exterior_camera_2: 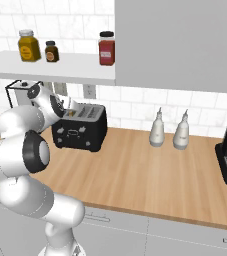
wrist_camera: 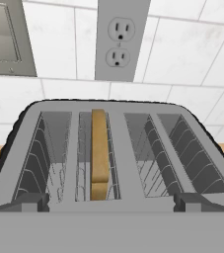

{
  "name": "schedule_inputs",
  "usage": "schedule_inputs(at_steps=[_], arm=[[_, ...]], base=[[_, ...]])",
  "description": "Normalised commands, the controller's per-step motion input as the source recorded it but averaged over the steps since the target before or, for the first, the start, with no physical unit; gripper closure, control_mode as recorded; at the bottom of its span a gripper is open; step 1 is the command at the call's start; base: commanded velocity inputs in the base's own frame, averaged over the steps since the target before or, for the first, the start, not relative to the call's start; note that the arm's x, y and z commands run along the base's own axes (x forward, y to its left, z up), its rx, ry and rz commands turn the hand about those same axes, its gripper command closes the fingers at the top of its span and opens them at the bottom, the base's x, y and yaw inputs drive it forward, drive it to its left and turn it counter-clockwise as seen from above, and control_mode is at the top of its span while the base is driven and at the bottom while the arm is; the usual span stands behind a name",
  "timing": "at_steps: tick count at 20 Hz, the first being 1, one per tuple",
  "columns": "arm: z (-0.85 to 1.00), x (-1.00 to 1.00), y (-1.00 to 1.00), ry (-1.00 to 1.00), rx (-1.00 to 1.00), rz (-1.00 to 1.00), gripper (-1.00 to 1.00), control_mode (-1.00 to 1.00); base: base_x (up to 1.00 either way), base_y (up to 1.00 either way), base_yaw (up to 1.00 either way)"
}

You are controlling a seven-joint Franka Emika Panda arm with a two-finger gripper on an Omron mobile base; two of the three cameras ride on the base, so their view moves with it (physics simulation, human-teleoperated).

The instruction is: Start the toaster. Once the lever pops up, take the bread to the plate on the dining counter.

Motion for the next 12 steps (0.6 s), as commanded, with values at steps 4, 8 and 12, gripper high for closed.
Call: schedule_inputs(at_steps=[4, 8, 12], arm=[[0.0, 0.0, 0.0, 0.0, 0.0, 0.0, -1.0, -1.0], [0.0, 0.0, 0.0, 0.0, 0.0, 0.0, -1.0, -1.0], [0.0, 0.0, 0.0, 0.0, 0.0, 0.0, -1.0, -1.0]], base=[[0.0, 0.0, 0.0], [0.0, 0.0, 0.0], [0.0, 0.0, 0.0]])
